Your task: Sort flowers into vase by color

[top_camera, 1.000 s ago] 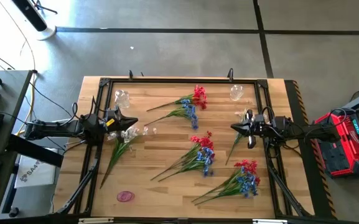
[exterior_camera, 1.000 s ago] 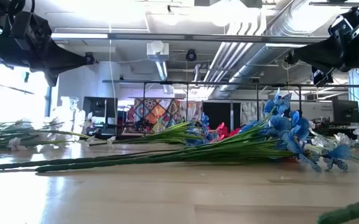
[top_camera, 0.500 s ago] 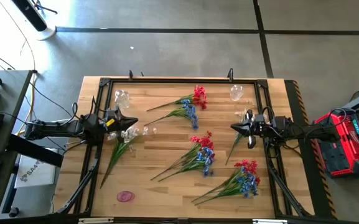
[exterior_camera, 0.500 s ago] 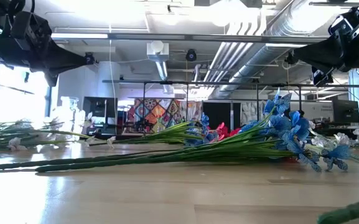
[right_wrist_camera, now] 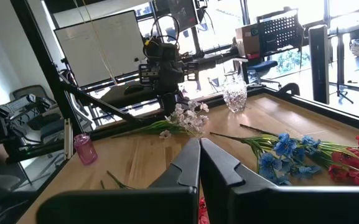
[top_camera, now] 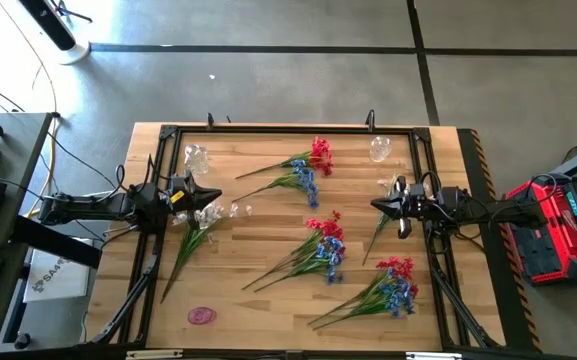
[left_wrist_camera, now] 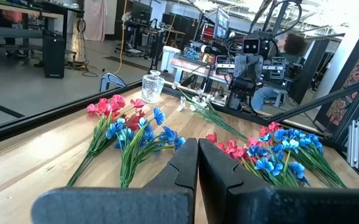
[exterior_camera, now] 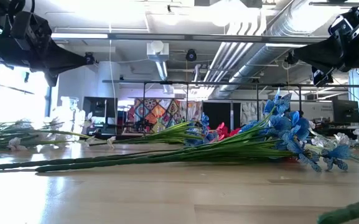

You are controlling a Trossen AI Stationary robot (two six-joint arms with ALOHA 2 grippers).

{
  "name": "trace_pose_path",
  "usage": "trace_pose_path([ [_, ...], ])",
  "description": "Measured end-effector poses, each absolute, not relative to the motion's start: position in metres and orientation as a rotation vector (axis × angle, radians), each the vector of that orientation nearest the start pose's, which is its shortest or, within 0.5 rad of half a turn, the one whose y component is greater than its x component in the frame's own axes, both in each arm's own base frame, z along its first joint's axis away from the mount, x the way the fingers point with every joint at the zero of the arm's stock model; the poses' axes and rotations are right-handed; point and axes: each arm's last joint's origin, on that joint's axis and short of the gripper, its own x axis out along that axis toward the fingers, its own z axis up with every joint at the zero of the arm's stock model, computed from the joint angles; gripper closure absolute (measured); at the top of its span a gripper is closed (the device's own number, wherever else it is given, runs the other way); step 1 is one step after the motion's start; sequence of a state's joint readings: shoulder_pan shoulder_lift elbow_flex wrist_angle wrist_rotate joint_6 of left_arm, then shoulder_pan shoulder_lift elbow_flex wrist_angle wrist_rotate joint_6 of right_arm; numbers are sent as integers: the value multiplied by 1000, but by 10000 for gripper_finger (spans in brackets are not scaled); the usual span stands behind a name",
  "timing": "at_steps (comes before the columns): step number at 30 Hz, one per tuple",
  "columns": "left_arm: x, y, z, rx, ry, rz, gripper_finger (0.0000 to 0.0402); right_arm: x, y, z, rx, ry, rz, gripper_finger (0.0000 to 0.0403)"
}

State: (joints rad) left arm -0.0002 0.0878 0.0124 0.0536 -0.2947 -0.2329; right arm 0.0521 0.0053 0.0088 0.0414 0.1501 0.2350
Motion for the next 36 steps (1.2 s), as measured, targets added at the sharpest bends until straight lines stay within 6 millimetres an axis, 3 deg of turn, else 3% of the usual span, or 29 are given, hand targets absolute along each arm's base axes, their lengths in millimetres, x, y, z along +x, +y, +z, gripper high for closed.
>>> trace_pose_path([
  [21, 101, 8, 166, -228, -13, 296, 401, 97, 1, 170, 234, -56, -93, 402],
  [25, 101, 9, 168, -229, -31, 302, 402, 97, -1, 171, 73, -55, -146, 402],
  [28, 101, 9, 170, -227, -55, 324, 402, 97, -1, 171, 47, -59, -152, 402],
  [32, 101, 9, 171, -192, -59, 327, 402, 96, -3, 178, 137, -139, -215, 402],
  [36, 101, 9, 170, -187, -54, 327, 401, 93, -9, 184, 298, -244, -414, 402],
])
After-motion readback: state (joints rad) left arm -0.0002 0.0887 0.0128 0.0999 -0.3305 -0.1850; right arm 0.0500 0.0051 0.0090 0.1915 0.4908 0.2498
